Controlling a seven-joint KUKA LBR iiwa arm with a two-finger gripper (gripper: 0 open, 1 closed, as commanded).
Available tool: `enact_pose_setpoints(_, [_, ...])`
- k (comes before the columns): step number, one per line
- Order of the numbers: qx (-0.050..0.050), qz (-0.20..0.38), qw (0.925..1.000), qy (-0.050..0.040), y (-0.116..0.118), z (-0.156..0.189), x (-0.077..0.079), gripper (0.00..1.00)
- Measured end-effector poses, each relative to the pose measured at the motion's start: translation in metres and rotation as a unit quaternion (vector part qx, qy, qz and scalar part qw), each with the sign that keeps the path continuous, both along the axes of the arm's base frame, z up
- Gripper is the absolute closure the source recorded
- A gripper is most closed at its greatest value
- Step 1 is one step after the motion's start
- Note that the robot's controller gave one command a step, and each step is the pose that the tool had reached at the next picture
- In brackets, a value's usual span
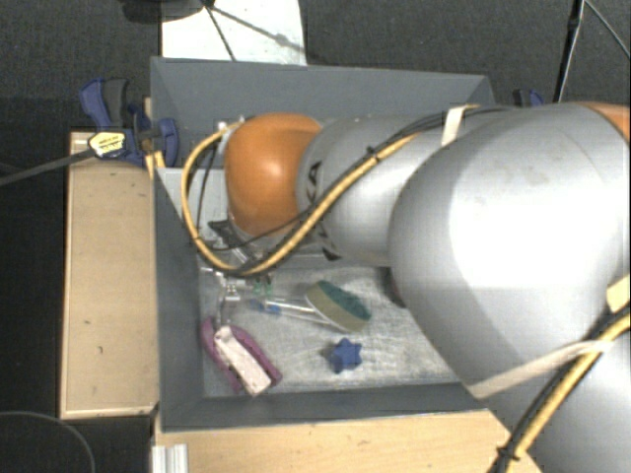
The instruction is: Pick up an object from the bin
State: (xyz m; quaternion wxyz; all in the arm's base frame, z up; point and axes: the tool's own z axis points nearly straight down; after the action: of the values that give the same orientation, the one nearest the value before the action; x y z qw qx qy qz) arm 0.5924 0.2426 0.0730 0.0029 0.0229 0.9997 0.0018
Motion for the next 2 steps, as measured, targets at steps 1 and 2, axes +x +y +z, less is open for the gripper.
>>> enact_pose_setpoints(1, [0.0, -0.002, 1.0, -0.0006, 0.0001, 0.0008, 0.0013, 0.0])
enact_pose_setpoints(2, [0.0, -0.003, 1.0, -0.0005, 0.0001, 0.0008, 0.0012, 1.0])
